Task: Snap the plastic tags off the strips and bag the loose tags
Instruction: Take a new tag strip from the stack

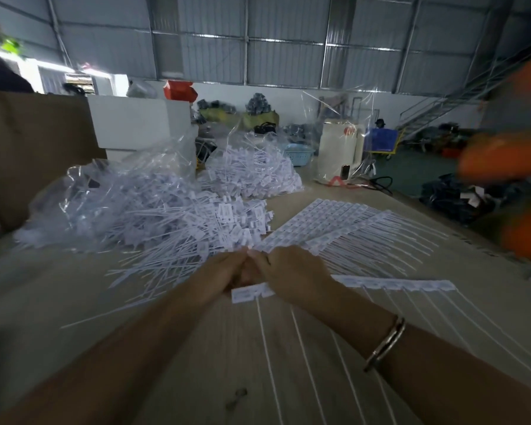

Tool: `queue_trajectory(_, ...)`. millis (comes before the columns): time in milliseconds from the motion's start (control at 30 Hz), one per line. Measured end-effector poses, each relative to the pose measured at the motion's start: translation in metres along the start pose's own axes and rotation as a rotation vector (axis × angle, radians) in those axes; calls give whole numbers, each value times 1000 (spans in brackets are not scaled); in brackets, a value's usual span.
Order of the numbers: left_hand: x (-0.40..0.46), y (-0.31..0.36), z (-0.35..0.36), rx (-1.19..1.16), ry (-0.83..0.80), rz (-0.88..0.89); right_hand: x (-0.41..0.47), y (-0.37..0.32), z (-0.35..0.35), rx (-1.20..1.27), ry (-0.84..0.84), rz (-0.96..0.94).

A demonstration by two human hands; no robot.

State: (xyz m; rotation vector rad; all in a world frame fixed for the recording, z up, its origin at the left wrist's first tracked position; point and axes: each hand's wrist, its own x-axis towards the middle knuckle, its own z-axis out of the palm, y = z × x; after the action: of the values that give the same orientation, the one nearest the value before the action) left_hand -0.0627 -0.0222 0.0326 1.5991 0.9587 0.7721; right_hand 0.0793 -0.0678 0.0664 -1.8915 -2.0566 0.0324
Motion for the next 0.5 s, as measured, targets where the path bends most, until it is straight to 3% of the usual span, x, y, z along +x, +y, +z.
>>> queue_trajectory(133,-34,0,-14,156,-121,63,2,1,14,140,6,20)
queue_trajectory(300,-37,1,-16,207,-17,120,-7,15,22,410,3,-312)
queue_trajectory(500,-39,-3,-13,218,15,183,-17,27,25,197,97,-407)
